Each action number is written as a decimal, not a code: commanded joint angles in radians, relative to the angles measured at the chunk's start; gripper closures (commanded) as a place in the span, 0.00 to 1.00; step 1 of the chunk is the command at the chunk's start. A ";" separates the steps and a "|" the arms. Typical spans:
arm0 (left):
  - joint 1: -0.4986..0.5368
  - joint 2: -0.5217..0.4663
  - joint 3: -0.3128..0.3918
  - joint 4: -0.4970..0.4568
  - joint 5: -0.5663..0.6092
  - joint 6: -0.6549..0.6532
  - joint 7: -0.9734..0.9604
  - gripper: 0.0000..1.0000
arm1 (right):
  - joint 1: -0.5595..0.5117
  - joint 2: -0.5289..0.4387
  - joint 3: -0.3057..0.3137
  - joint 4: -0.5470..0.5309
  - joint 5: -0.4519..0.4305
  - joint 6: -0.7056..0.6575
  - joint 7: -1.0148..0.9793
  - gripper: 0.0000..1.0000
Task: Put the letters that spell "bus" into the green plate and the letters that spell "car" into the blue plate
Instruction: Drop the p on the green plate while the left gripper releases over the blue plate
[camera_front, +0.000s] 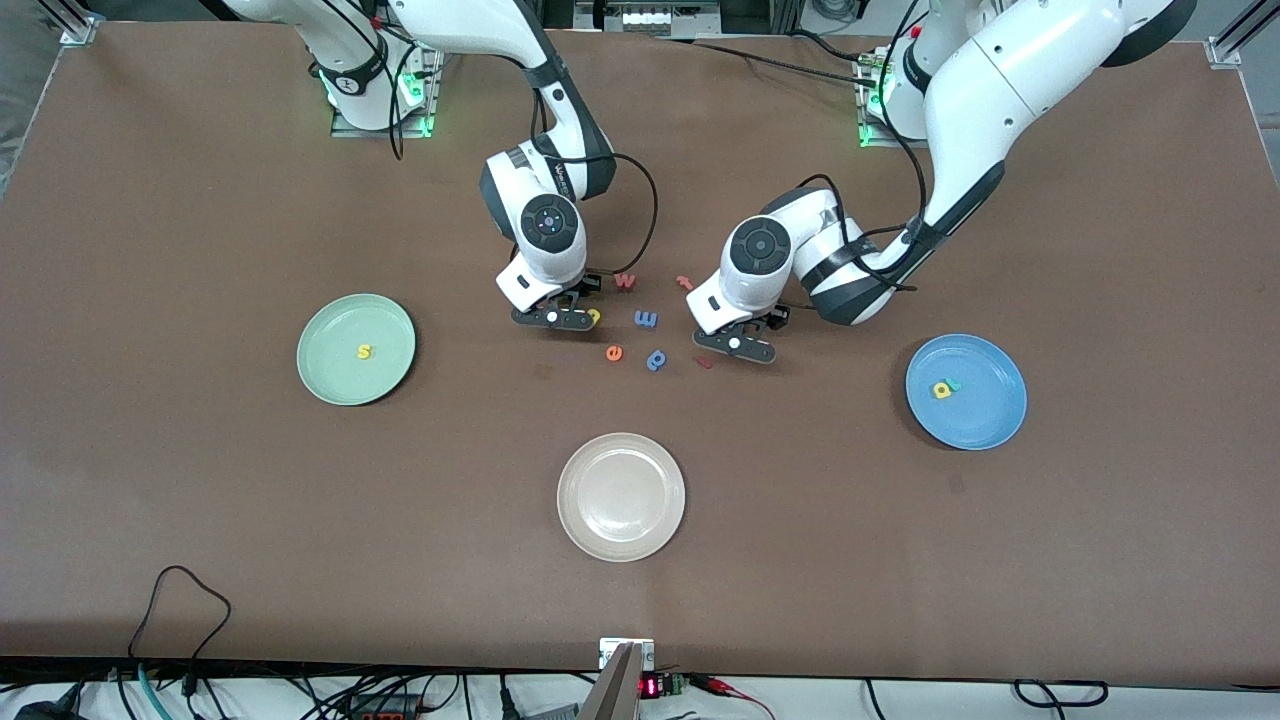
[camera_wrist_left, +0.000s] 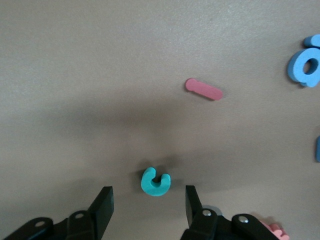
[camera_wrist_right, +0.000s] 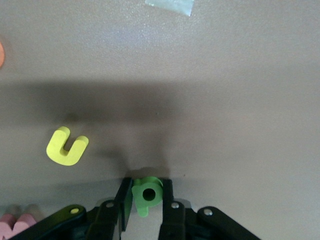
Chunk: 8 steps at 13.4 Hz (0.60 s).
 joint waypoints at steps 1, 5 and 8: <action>-0.011 0.021 0.011 -0.012 0.033 0.059 -0.006 0.34 | 0.001 -0.045 -0.014 -0.003 0.013 -0.024 0.004 0.85; -0.012 0.020 0.031 -0.030 0.072 0.084 0.000 0.69 | -0.013 -0.144 -0.250 0.043 -0.006 -0.214 -0.135 0.85; -0.011 0.017 0.031 -0.029 0.110 0.081 0.003 0.79 | -0.058 -0.138 -0.401 0.014 -0.007 -0.253 -0.441 0.85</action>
